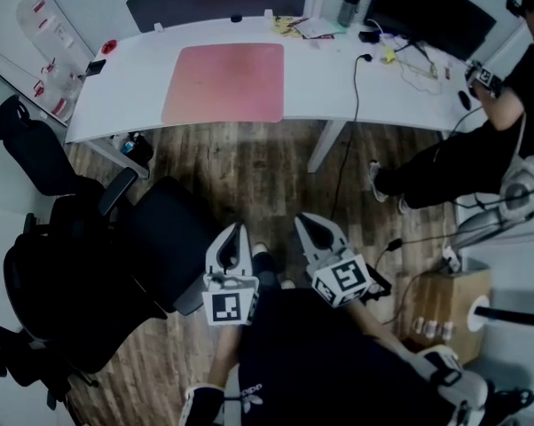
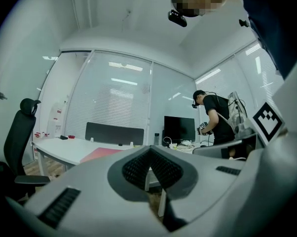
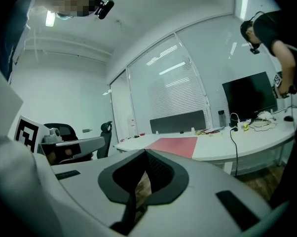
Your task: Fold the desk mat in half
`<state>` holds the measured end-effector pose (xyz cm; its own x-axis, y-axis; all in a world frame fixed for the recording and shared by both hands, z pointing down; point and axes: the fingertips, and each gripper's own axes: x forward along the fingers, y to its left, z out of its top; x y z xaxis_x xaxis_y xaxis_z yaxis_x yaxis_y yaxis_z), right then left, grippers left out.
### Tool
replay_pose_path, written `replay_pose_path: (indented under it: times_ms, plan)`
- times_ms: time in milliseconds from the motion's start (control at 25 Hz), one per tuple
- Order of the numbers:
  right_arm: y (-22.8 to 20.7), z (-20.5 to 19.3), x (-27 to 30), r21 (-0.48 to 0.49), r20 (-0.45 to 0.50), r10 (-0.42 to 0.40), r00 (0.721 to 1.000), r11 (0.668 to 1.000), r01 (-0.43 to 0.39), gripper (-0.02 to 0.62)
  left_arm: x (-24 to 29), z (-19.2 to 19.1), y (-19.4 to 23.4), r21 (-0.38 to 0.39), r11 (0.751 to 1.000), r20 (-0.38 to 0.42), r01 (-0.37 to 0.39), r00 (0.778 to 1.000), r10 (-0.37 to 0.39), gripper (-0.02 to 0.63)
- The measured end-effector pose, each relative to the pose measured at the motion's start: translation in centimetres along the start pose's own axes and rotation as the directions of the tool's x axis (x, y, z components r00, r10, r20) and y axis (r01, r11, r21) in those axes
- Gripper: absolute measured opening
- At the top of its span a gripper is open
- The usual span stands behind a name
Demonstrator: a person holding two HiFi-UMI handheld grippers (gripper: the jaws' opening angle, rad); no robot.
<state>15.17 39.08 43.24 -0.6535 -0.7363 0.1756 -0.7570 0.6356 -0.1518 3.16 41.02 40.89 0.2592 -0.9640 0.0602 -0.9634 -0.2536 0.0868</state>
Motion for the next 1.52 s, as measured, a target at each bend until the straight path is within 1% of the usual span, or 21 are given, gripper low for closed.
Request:
replay_pose_path:
  times_ms: [120, 280, 400, 520, 600, 760, 1040, 1240, 1520]
  plan:
    - [-0.2, 1.0, 2.4, 0.011, -0.008, -0.019, 1.0, 1.0, 0.019, 0.002, 2.0, 0.7, 1.9, 0.014, 0.999, -0.004, 0.035, 0.999, -0.035, 0.002]
    - [-1.0, 1.6, 5.6, -0.01, 0.001, -0.059, 0.998, 0.998, 0.059, 0.002, 3.9, 1.1, 4.8, 0.003, 0.999, 0.001, 0.043, 0.999, -0.043, 0.002]
    - [-0.8, 2.0, 8.0, 0.002, 0.004, -0.06, 0.998, 0.998, 0.06, 0.002, 5.0, 1.0, 6.6, -0.005, 0.999, 0.004, 0.051, 0.999, -0.051, 0.002]
    - [-0.1, 1.8, 10.0, -0.01, 0.012, -0.057, 0.998, 0.998, 0.057, 0.002, 5.8, 0.8, 8.7, -0.009, 0.999, -0.005, 0.05, 0.999, -0.05, 0.002]
    - [0.3, 1.7, 10.9, -0.004, 0.007, -0.057, 0.998, 0.998, 0.057, 0.002, 6.4, 0.9, 9.8, -0.009, 0.999, 0.005, 0.048, 0.999, -0.048, 0.002]
    - [0.6, 1.5, 11.3, 0.003, -0.004, -0.067, 0.998, 0.998, 0.067, 0.002, 6.7, 0.9, 10.7, -0.021, 0.999, 0.004, 0.044, 0.999, -0.044, 0.002]
    - [-1.0, 2.1, 12.4, 0.002, 0.006, -0.113, 0.994, 0.994, 0.113, 0.002, 7.0, 0.8, 11.9, -0.027, 0.999, 0.001, 0.028, 1.0, -0.028, 0.002]
    - [-1.9, 2.1, 13.6, -0.008, -0.018, -0.108, 0.994, 0.994, 0.108, 0.002, 8.4, 0.9, 13.0, -0.033, 0.999, 0.0, 0.008, 1.0, -0.008, 0.002]
    - [-4.6, 2.6, 16.5, 0.015, -0.009, -0.095, 0.995, 0.995, 0.095, 0.002, 12.1, 1.0, 13.5, -0.019, 1.0, 0.001, 0.002, 1.0, -0.001, 0.002]
